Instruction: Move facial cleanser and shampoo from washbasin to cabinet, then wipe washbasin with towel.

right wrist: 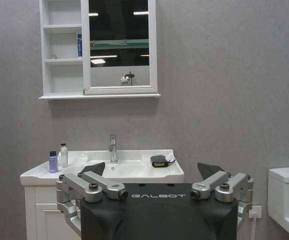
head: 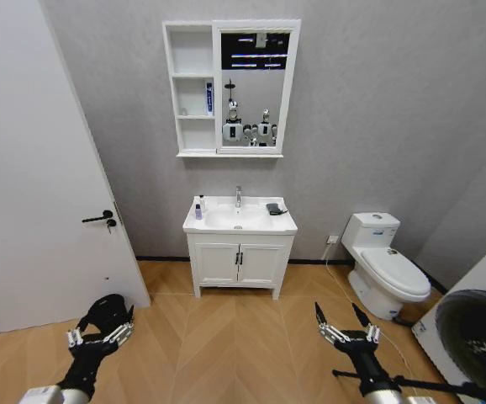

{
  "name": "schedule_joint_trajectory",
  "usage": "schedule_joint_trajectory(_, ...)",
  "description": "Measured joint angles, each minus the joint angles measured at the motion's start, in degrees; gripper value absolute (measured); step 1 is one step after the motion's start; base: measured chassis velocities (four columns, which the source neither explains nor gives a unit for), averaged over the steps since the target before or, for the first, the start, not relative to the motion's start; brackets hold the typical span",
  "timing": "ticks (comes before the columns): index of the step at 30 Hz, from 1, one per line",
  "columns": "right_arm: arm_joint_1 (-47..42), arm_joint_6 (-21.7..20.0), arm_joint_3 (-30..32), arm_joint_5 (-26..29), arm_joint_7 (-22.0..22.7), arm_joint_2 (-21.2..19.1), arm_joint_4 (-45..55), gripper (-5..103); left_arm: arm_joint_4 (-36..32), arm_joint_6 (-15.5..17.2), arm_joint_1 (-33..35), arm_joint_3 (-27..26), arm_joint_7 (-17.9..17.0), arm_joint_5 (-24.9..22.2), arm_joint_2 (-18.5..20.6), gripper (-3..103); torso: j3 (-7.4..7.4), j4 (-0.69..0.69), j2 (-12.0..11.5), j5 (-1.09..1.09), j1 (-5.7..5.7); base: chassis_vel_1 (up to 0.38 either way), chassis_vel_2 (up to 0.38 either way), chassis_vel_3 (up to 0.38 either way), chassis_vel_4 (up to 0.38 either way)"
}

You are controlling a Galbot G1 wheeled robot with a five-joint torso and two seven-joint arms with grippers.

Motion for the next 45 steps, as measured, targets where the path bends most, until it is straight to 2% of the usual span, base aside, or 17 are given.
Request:
schedule_joint_trajectory(20, -1.02, 2.58, -1.48, -2.65, -2.27, 1.61, -0.54, 100, 0.0, 0.01, -0.57, 1.38, 0.4, 1.69, -1.99, 94, -0.01, -0.01, 0.01, -0.01, -0.02, -0.025, 0.031, 0.028, -0.028)
schedule_joint_trajectory(45, -1.83, 3.65, -1.94, -3.73, -3.19, 1.58, -0.52, 100, 0.0, -0.28, -0.92, 1.27, 0.66, 0.95, -2.11, 94, 0.01, 0.01, -0.01, 0.03, 0.03, -0.258, 0.254, 0.253, -0.265)
